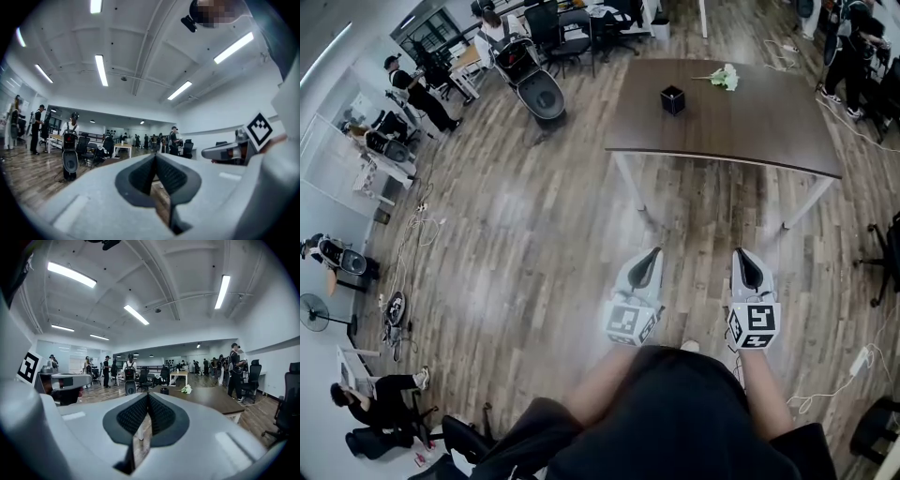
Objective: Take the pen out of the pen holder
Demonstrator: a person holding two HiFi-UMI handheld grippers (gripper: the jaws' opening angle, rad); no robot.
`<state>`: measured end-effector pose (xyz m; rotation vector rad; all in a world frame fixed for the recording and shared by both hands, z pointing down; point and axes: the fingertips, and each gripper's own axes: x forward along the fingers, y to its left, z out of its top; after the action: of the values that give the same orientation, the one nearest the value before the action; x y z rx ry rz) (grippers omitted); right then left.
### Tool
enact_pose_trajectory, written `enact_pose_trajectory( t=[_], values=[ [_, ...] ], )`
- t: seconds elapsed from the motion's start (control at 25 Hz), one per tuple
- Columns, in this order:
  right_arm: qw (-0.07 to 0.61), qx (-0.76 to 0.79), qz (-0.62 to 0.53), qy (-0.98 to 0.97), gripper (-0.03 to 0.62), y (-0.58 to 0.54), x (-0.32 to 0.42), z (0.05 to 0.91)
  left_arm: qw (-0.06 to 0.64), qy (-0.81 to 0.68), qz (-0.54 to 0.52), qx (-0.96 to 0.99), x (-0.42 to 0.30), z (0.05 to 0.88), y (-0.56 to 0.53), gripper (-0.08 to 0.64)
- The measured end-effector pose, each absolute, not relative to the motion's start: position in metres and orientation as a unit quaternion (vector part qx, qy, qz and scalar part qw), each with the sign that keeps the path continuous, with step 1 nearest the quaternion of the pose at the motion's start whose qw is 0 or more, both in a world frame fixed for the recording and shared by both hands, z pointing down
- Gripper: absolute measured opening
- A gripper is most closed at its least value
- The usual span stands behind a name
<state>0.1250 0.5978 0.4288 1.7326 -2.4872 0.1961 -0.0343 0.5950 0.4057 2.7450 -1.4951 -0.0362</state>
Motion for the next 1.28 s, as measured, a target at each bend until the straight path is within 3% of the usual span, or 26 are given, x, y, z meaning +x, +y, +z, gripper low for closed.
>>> enact_pose_trajectory(
  t=[0.52,1.28],
  values=[
    [0.065,0.518,0.088,-0.848,0.002,0.555,0.118,0.470,0.026,-0.478,0.001,0.878,-0.024,0.438,0.542,0.002],
    [0.100,0.560,0.082,-0.818,0.002,0.253,0.057,0.459,0.040,-0.430,-0.014,0.902,-0.078,0.433,0.237,0.002]
  ],
)
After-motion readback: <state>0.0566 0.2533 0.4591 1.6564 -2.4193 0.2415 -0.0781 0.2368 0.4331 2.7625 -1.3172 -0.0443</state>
